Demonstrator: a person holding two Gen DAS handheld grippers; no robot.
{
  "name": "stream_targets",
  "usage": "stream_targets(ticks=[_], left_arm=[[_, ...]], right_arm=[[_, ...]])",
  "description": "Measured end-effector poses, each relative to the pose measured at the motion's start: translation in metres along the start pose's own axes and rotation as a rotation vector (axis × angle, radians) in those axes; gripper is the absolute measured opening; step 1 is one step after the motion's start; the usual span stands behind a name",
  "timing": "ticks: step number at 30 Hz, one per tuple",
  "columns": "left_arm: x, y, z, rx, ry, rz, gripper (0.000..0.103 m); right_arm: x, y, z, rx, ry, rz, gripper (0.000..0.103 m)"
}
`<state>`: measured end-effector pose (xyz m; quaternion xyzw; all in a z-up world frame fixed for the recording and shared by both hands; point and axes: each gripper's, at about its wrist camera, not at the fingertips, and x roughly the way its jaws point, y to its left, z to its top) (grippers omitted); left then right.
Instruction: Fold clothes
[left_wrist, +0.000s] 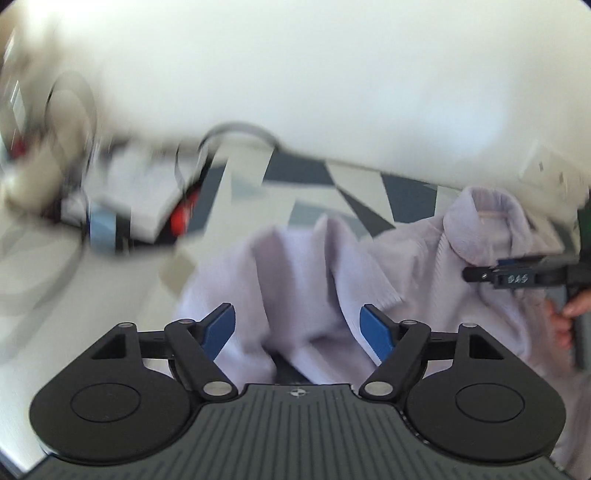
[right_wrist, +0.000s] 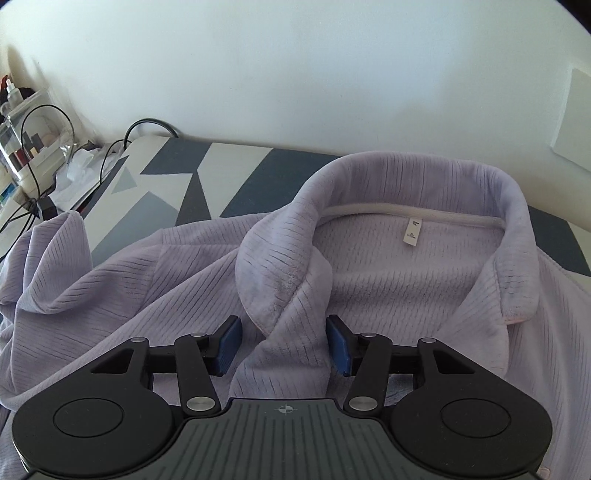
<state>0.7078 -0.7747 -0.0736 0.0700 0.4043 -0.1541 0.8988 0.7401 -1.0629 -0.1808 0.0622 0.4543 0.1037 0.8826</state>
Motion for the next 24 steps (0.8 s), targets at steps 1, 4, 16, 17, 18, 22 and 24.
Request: stream_targets(ticks=[1,4,16,17,18,22,24], left_arm=[[0.006,-0.004,0.006,0.09,-0.015,0.004,0.085],[0.038,-0.016,0.022,0.351,-0.002,-0.016,0.091],[0.102,0.027,0.034,0.005,0.148,-0.129,0.013],[0.093,0.036,0.029,-0.056,0.125,-0.107,0.011],[0.08,0.049,0.02,-0.121,0.09,-0.079,0.011],[0.04,0.097,-0.01,-0.362,-0.004,0.049,0.007],[0.039,0.099,-0.016,-0.36,0.006,0.051,0.008]], right_arm=[[0.0,0.0,-0.001,0.003,-0.004,0.0,0.048],[0.001,0.0,-0.001,0.013,-0.009,-0.001,0.048],[0.0,0.0,-0.005,0.046,-0.028,-0.015,0.048],[0.0,0.0,-0.005,0.046,-0.026,-0.014,0.048],[0.0,0.001,-0.004,0.043,-0.025,-0.014,0.047],[-0.008,-0.002,0.006,0.03,-0.051,0.028,0.049],[-0.009,-0.006,0.017,0.055,-0.072,0.067,0.053]])
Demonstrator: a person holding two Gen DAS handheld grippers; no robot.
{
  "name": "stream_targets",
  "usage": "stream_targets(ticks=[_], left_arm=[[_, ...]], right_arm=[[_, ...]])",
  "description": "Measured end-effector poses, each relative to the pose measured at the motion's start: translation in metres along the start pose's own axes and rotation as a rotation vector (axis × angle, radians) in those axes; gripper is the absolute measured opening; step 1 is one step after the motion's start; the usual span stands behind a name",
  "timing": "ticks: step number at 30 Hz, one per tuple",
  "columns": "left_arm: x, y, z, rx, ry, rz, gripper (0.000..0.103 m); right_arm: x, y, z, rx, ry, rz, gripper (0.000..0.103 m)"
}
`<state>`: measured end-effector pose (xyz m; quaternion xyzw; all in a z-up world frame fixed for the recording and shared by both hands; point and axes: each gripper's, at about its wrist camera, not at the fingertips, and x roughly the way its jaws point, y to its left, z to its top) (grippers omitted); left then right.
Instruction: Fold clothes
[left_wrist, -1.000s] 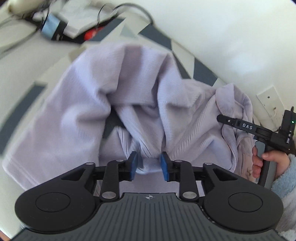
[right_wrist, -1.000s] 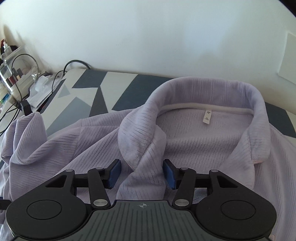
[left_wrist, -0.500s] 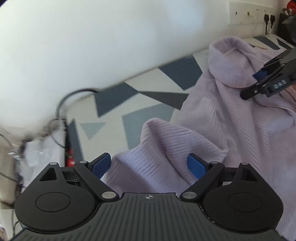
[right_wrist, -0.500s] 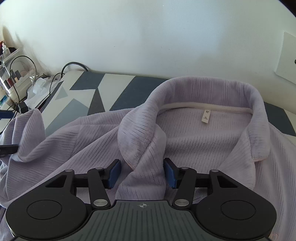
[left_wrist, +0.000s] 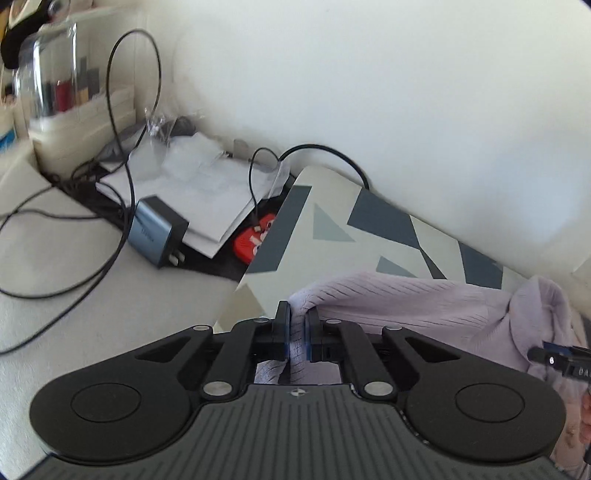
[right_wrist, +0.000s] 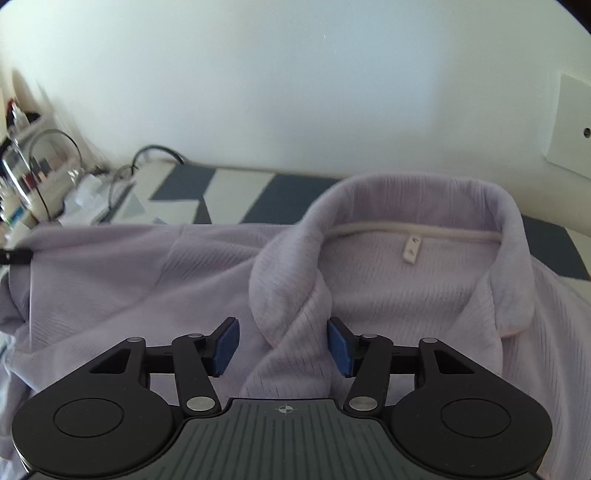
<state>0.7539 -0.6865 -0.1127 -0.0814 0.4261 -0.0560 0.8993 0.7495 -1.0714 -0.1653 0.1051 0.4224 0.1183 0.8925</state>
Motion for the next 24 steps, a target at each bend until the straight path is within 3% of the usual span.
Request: stream_targets(ticks=[4,6,10,11,13,16,21,24], left_arm=[[0.003,-0.013,-0.01,0.05,-0.013,0.031,0.008],[0.005,-0.013,-0.009,0.032,-0.023,0.042,0.008],[0.007,0.001,-0.008,-0.064,-0.013,0.041,0.008],[0.008,0.004,-0.009,-0.08,-0.009,0.041,0.008],[0.011,0.009,-0.01,-0.103,0.004,0.04,0.008],[0.018,0.014,-0.012,-0.139,0.025,0.047,0.008],[0.033,0.021,-0.012,-0.182,0.035,0.061,0.008],[0.044,0.017,-0.01,-0.169,0.046,0.08,0.012]], right_arm=[[0.006,-0.01,0.026,0.1,-0.035,0.02,0.055],[0.014,-0.013,0.036,0.111,-0.024,-0.012,0.054],[0.031,-0.013,0.044,0.094,0.036,-0.056,0.042],[0.034,-0.014,0.045,0.096,0.044,-0.045,0.039],[0.039,-0.016,0.046,0.104,0.079,-0.007,0.02],[0.044,-0.014,0.05,0.08,0.093,0.008,0.013],[0.008,-0.034,0.07,0.153,-0.209,0.183,0.011],[0.024,-0.039,0.066,0.132,-0.134,0.148,0.012]])
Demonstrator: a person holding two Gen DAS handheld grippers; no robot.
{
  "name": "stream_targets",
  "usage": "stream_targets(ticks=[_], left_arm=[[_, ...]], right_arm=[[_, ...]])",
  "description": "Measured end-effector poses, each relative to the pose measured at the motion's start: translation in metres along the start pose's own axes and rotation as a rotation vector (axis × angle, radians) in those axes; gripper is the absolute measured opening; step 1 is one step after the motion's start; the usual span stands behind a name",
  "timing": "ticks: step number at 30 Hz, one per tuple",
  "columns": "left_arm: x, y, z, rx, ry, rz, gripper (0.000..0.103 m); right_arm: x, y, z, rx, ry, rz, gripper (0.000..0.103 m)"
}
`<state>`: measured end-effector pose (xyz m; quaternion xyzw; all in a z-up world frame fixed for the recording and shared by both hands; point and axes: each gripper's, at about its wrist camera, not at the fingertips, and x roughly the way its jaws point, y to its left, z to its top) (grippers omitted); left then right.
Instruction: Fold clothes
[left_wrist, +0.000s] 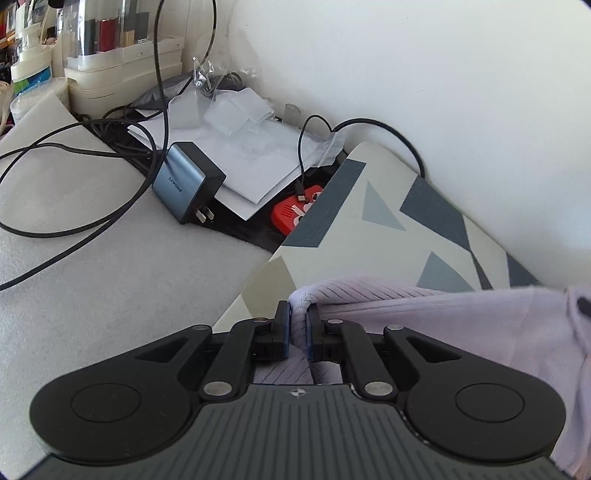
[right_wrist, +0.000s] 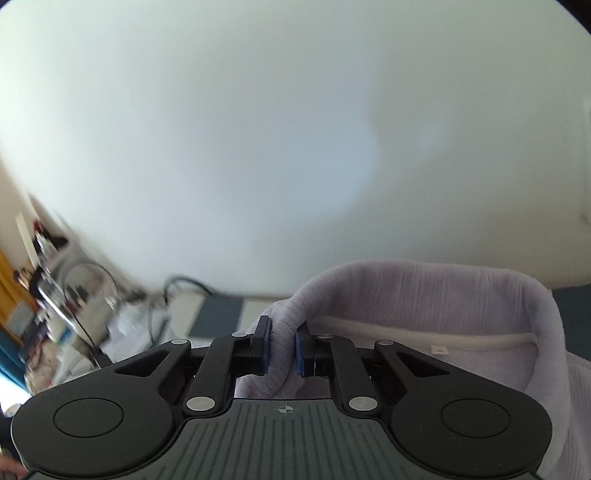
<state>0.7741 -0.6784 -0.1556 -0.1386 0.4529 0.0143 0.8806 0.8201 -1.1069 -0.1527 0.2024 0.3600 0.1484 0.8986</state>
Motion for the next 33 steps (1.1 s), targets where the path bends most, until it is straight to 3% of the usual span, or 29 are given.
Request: stream_targets(ticks=[3,6,7,8,9,10,13,16,21,25,26,28,29,33], left_arm=[[0.006,-0.009,0.002,0.044,0.006,0.026,0.016],[0.009,-0.017,0.004,0.096,0.012,0.048,0.022],[0.009,-0.019,0.005,0.118,0.012,0.057,0.029],[0.007,-0.022,0.007,0.142,0.004,0.067,0.046],[0.005,-0.025,0.01,0.166,-0.003,0.077,0.066],[0.002,-0.027,0.013,0.19,-0.018,0.083,0.07],[-0.016,-0.042,0.025,0.285,-0.095,0.018,0.07],[-0.02,-0.074,0.031,0.445,-0.114,-0.122,0.07],[0.017,-0.153,0.007,0.777,-0.01,-0.268,0.07],[0.04,-0.192,-0.018,0.924,0.055,-0.309,0.07],[0.043,-0.197,-0.021,0.945,0.059,-0.305,0.068],[0.049,-0.203,-0.027,0.967,0.066,-0.285,0.025],[0.051,-0.204,-0.026,0.955,0.076,-0.276,0.011],[0.05,-0.199,-0.02,0.874,0.076,-0.292,0.006]], right_arm=[[0.021,-0.002,-0.02,-0.066,0.102,-0.067,0.012],[0.026,-0.009,-0.027,-0.028,0.104,-0.09,0.015],[0.025,-0.011,-0.027,-0.018,0.104,-0.097,0.018],[0.025,-0.012,-0.026,-0.009,0.104,-0.105,0.02],[0.024,-0.013,-0.026,0.0,0.104,-0.112,0.03],[0.024,-0.015,-0.025,0.003,0.105,-0.118,0.035],[0.022,-0.019,-0.022,0.02,0.108,-0.102,0.035],[0.024,-0.019,-0.017,0.049,0.109,-0.081,0.034],[0.032,-0.018,-0.016,0.031,0.132,-0.08,0.019],[0.033,-0.018,-0.017,0.038,0.134,-0.074,0.02],[0.033,-0.018,-0.017,0.043,0.137,-0.071,0.021],[0.033,-0.018,-0.018,0.044,0.143,-0.065,0.021],[0.033,-0.017,-0.018,0.04,0.147,-0.061,0.021],[0.031,-0.014,-0.021,0.0,0.15,-0.058,0.018]])
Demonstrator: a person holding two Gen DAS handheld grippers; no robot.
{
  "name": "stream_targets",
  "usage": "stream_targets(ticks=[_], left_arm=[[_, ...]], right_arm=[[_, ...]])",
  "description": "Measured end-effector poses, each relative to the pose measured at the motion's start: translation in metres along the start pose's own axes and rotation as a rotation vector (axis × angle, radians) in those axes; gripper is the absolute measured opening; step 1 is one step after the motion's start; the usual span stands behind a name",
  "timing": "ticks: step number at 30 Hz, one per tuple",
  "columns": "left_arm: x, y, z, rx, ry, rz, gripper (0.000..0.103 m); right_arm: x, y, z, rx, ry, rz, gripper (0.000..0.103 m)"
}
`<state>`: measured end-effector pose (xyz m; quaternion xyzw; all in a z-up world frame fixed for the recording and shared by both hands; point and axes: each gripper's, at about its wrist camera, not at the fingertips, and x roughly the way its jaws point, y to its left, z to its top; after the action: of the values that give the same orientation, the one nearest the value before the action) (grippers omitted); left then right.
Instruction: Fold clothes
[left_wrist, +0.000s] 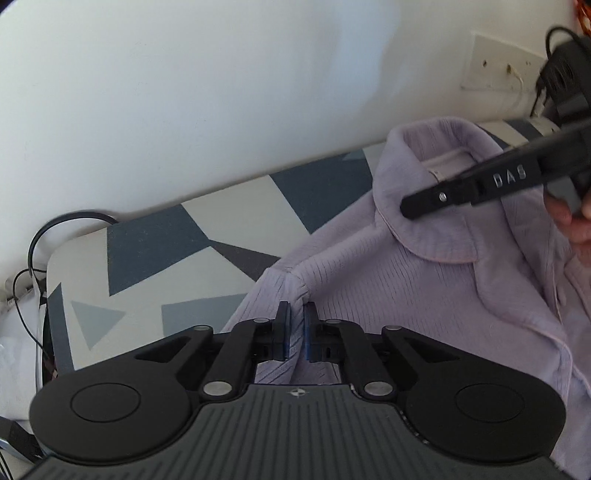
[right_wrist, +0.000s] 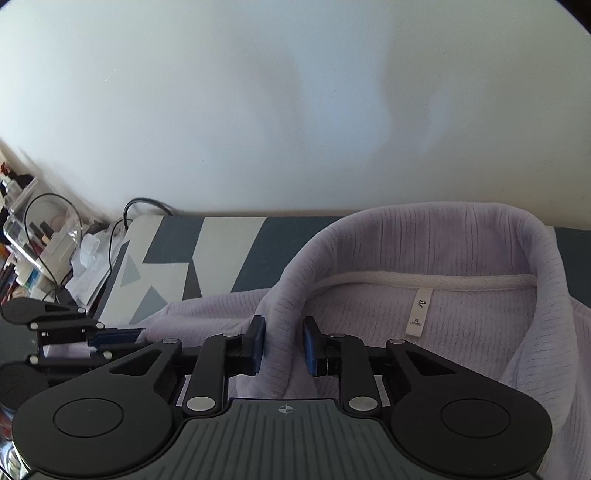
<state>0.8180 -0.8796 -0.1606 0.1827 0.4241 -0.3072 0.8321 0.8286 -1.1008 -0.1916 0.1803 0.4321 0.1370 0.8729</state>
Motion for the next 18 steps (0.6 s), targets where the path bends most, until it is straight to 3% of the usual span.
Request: stream_targets(ticks=[3,6,8,12,16,18], left_arm=[[-0.004,0.012,0.005,-0.094,-0.031,0.02,0.005],[-0.007,0.03,0.01,-0.217,-0.076,0.047,0.005],[0.0,0.037,0.012,-0.26,-0.074,0.063,0.005],[0.02,0.029,0.01,-0.244,-0.026,0.092,0.006],[0.025,0.025,0.01,-0.248,-0.015,0.121,0.011],[0.022,0.024,0.012,-0.239,-0.009,0.14,0.03]], right_arm=[[-0.004,0.004,0.0,-0.034,-0.03,-0.002,0.012],[-0.019,0.012,0.008,-0.067,-0.158,0.037,0.011],[-0.019,0.014,0.014,-0.079,-0.193,0.039,0.011],[0.014,0.009,0.013,-0.096,-0.102,-0.045,0.011],[0.021,0.005,0.006,-0.093,-0.1,-0.07,0.015],[0.017,0.002,0.005,-0.08,-0.101,-0.09,0.026]])
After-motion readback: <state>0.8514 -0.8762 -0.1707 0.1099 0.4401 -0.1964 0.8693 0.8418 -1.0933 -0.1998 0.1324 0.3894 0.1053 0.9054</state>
